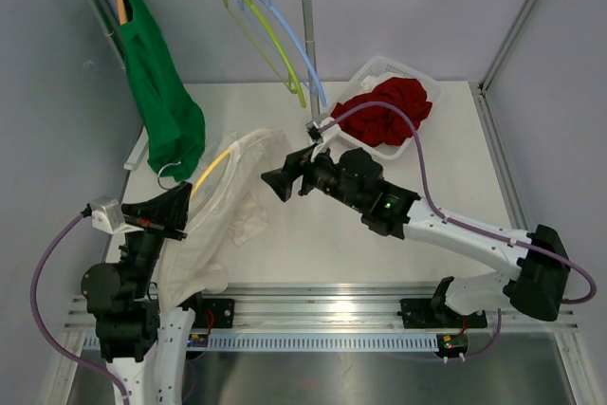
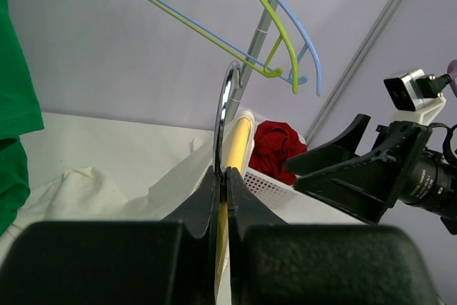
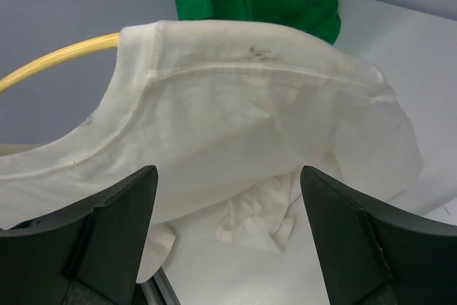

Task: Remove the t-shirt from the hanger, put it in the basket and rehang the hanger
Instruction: Remove the tshirt from the hanger

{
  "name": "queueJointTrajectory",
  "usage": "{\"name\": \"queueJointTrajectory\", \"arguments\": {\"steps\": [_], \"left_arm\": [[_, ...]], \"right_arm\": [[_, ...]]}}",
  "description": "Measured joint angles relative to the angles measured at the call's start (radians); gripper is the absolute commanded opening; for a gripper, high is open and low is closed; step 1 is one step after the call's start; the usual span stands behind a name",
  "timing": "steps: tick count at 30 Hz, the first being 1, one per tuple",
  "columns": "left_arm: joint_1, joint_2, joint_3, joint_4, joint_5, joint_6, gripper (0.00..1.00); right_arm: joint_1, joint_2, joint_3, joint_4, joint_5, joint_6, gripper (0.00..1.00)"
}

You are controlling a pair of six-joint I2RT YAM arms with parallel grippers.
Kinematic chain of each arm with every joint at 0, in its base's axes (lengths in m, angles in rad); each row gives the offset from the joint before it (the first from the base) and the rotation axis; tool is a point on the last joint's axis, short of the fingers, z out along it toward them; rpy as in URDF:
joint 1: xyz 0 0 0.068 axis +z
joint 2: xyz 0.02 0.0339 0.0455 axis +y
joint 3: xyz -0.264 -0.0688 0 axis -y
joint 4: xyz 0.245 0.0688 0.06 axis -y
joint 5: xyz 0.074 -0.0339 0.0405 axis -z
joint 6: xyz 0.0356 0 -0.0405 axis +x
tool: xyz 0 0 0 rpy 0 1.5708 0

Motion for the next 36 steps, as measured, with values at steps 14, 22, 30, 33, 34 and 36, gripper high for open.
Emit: {"name": "queueJointTrajectory", "arguments": {"steps": [14, 22, 30, 33, 34, 36], "left_arm": [[0.036, 0.000, -0.005, 0.000, 0.002, 0.000, 0.00], [0.039, 0.000, -0.006, 0.000, 0.003, 0.000, 0.00], [0.056, 0.000, -0.018, 0.007, 0.014, 0.000, 0.00], [0.056, -0.001, -0.022, 0.006, 0.018, 0.000, 0.00], [0.056, -0.002, -0.022, 0.008, 0.018, 0.000, 0.00], [0.056, -0.006, -0.022, 0.007, 0.018, 0.000, 0.00]], "right_arm": [[0.198, 0.232, 0.229, 0.021, 0.317, -0.122, 0.87], [0.243, 0.294, 0.267, 0.062, 0.398, -0.149, 0.83], [0.245, 0.317, 0.316, 0.088, 0.485, -0.159, 0.68], [0.245, 0.343, 0.363, 0.087, 0.529, -0.172, 0.52], [0.245, 0.351, 0.375, 0.087, 0.539, -0.177, 0.50], [0.245, 0.363, 0.385, 0.087, 0.559, -0.181, 0.50]]}}
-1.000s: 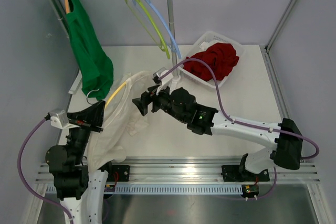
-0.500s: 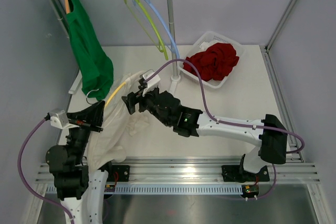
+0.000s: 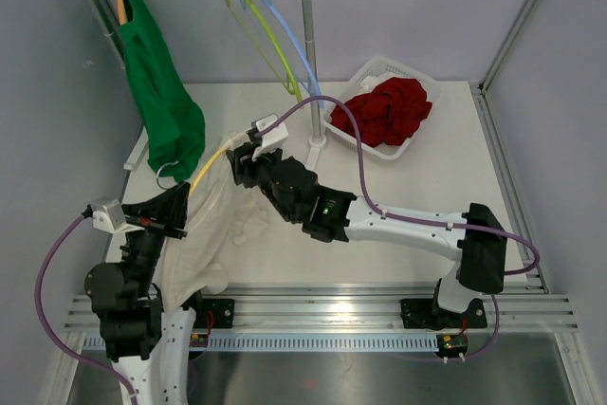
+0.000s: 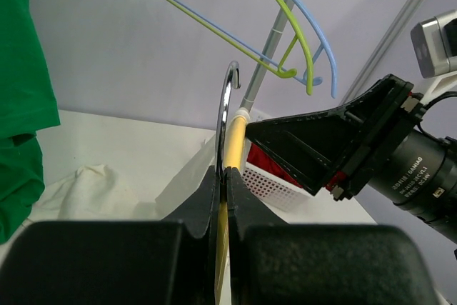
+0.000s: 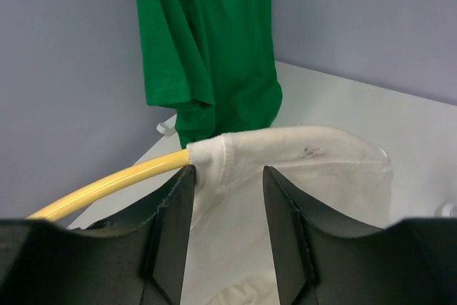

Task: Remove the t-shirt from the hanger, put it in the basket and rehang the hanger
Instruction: Remove the tshirt from the hanger

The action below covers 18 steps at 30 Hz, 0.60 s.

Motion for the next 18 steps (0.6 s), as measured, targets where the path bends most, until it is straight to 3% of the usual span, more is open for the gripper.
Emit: {"name": "queueJointTrajectory", "arguments": {"steps": [7, 11, 13, 18], "left_arm": [[0.001, -0.009, 0.000, 0.000, 0.000, 0.000, 0.00], [0.001, -0.009, 0.000, 0.000, 0.003, 0.000, 0.00], [0.001, -0.009, 0.000, 0.000, 0.003, 0.000, 0.00], [0.001, -0.017, 0.000, 0.000, 0.003, 0.000, 0.00]], "right_arm": [[0.000, 0.010, 0.001, -0.017, 0.019, -0.002, 0.72], [0.000, 0.010, 0.002, -0.031, 0.017, 0.004, 0.72], [0.000, 0.015, 0.007, -0.035, 0.019, 0.005, 0.63], [0.001, 0.040, 0.035, -0.053, 0.031, 0.005, 0.16]]}}
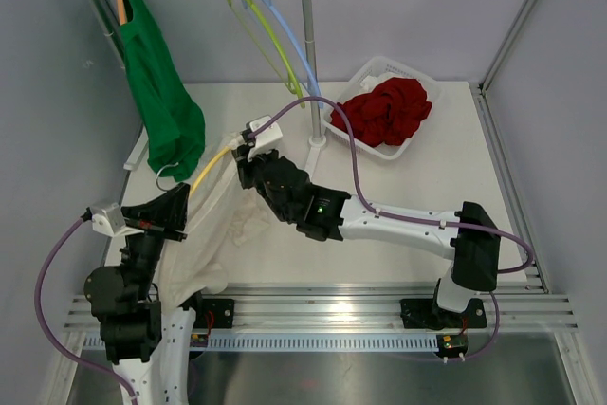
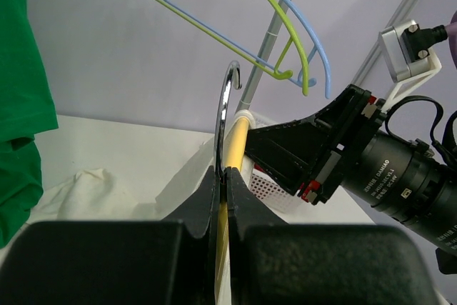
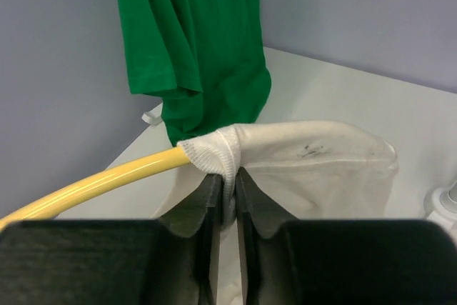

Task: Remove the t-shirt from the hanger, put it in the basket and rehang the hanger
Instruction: Remove the tshirt from the hanger

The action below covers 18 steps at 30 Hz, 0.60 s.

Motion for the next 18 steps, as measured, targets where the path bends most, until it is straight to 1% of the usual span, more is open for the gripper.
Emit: {"name": "queueJointTrajectory", "arguments": {"steps": [1, 2, 11, 18], "left_arm": [[0.000, -0.003, 0.000, 0.000, 0.000, 0.000, 0.00], [0.000, -0.005, 0.000, 0.000, 0.000, 0.000, 0.00], [0.000, -0.005, 0.000, 0.002, 0.029, 0.002, 0.00], [0.000, -0.018, 0.000, 0.024, 0.074, 0.007, 0.00]], "right_arm": [[0.000, 0.000, 0.000, -0.002, 0.005, 0.000, 0.10], [0.001, 0.000, 0.000, -0.005, 0.012, 0.000, 0.01], [0.003, -0.013, -0.005, -0.006, 0.093, -0.040, 0.00], [-0.010, -0.105, -0.022, -0.045, 0.119, -0.089, 0.00]]}}
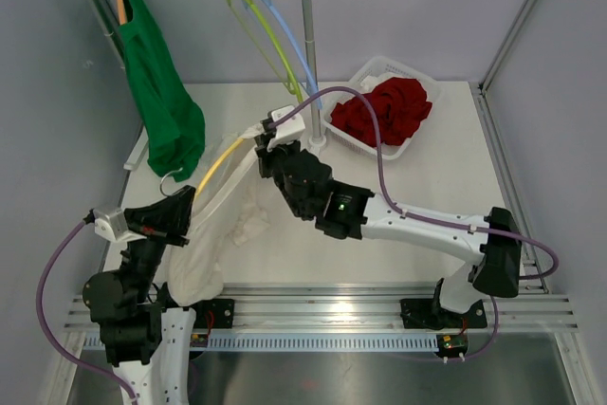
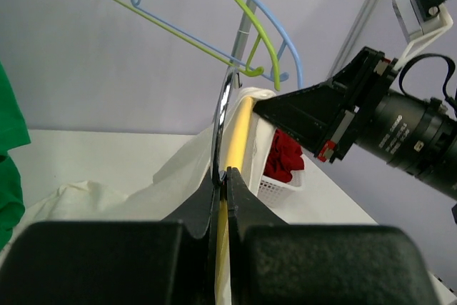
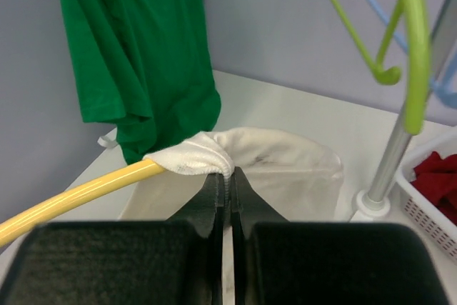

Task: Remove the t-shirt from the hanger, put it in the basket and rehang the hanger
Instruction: Remove the tshirt from the hanger

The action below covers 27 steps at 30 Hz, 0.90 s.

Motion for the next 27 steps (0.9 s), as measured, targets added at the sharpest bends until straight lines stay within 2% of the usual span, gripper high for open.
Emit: {"name": "queueJointTrajectory", "arguments": {"steps": [10, 21, 27], "left_arm": [[0.000, 0.000, 0.000, 0.070, 0.119, -0.005, 0.00], [-0.005, -0.009, 0.003, 0.128, 0.212, -0.040, 0.00], [-0.005, -0.011, 0.062, 0.108, 0.227, -0.054, 0.00]], "right_arm": [[-0.158, -0.161, -0.100, -0.086, -0.034, 0.069, 0.00], [-0.195, -0.224, -0.181, -0.117, -0.080, 0.129, 0.00], [-0.200, -0.241, -0.245, -0.117, -0.082, 0.133, 0.00]]}}
